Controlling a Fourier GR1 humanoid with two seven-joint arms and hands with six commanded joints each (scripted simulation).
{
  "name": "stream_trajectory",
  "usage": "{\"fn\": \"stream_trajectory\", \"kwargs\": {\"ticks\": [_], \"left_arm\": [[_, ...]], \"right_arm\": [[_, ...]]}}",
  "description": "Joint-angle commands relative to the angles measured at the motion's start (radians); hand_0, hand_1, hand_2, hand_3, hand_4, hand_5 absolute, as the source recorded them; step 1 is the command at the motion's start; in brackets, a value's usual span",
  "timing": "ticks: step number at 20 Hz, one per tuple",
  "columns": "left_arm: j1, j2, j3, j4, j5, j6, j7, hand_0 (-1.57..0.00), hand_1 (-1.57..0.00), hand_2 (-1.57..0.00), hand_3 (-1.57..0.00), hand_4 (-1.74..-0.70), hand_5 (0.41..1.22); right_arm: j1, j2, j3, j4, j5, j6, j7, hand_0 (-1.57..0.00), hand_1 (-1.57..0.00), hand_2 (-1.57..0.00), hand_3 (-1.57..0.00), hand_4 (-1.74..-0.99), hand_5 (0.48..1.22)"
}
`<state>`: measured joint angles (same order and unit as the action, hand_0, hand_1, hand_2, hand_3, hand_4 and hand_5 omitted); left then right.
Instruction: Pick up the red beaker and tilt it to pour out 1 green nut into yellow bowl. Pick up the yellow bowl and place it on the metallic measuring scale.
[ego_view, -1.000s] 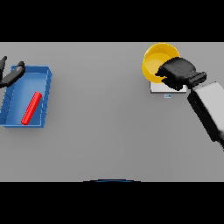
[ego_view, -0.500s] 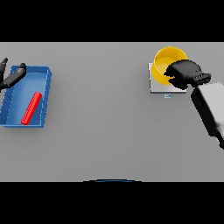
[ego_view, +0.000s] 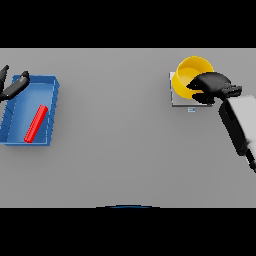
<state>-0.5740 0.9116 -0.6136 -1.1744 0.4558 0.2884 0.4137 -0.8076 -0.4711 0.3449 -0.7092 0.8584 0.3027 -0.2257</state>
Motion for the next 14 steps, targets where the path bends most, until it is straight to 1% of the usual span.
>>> {"fn": "stream_trajectory", "kwargs": {"ticks": [1,2,4,6,7,8,9,10,11,12,13,14], "left_arm": [[0.0,-0.001,-0.002,-0.006,-0.004,0.01,0.005,0.0,0.0,0.0,0.0,-0.73,0.728],[-0.003,-0.003,-0.003,-0.002,-0.005,0.007,0.006,0.0,0.0,0.0,0.0,-0.73,0.729],[-0.002,-0.003,-0.002,0.01,-0.006,0.002,-0.001,0.0,0.0,0.0,0.0,-0.73,0.717],[-0.013,-0.01,-0.001,0.015,-0.004,-0.002,-0.001,0.0,0.0,0.0,0.0,-0.72,0.708],[-0.002,-0.009,-0.006,0.009,-0.007,0.002,0.0,0.0,0.0,0.0,0.0,-0.72,0.705],[-0.008,-0.008,-0.004,0.016,-0.007,-0.001,0.007,0.0,0.0,0.0,0.0,-0.72,0.703],[-0.01,-0.014,-0.001,0.022,-0.006,0.0,-0.007,0.0,0.0,0.0,0.0,-0.72,0.7],[-0.001,-0.013,0.0,0.01,-0.003,0.006,-0.014,0.0,0.0,0.0,0.0,-0.72,0.699],[-0.007,-0.014,-0.002,0.01,-0.006,0.008,-0.006,0.0,0.0,0.0,0.0,-0.72,0.697],[-0.007,-0.002,-0.001,0.002,-0.006,0.008,0.005,0.0,0.0,0.0,0.0,-0.72,0.696],[-0.012,-0.009,-0.006,-0.004,-0.007,0.01,0.015,0.0,0.0,0.0,0.0,-0.72,0.694],[-0.005,-0.006,-0.002,0.002,-0.002,0.005,0.008,0.0,0.0,0.0,0.0,-0.72,0.693]], "right_arm": [[-0.011,-0.003,-0.008,0.013,-0.005,0.012,0.002,-0.72,-0.98,-1.04,-0.83,-1.619,1.072],[-0.017,0.001,-0.008,0.018,-0.004,0.022,0.022,-0.58,-0.83,-0.91,-0.74,-1.588,1.016],[-0.012,-0.001,-0.001,0.021,0.002,0.029,0.022,-0.37,-0.58,-0.69,-0.61,-1.539,0.933],[-0.018,-0.007,0.016,0.026,0.018,0.029,0.006,-0.24,-0.38,-0.52,-0.53,-1.501,0.877],[-0.02,-0.018,0.019,0.028,0.021,0.029,-0.019,-0.19,-0.3,-0.45,-0.49,-1.485,0.859],[-0.013,-0.017,0.024,0.032,0.027,0.013,-0.024,-0.15,-0.24,-0.37,-0.45,-1.469,0.842],[-0.014,-0.008,0.027,0.03,0.027,0.021,-0.019,-0.12,-0.19,-0.31,-0.41,-1.456,0.827],[-0.016,-0.01,0.025,0.037,0.027,0.028,-0.007,-0.1,-0.16,-0.25,-0.38,-1.442,0.814],[-0.019,-0.009,0.023,0.031,0.025,0.042,0.016,-0.08,-0.12,-0.2,-0.35,-1.431,0.799],[-0.017,-0.011,0.021,0.037,0.023,0.046,0.012,-0.06,-0.1,-0.16,-0.32,-1.422,0.785],[-0.016,-0.011,0.018,0.031,0.018,0.054,0.022,-0.05,-0.08,-0.13,-0.3,-1.412,0.771],[-0.009,-0.016,0.017,0.017,0.014,0.062,0.021,-0.04,-0.06,-0.1,-0.27,-1.41,0.759]]}}
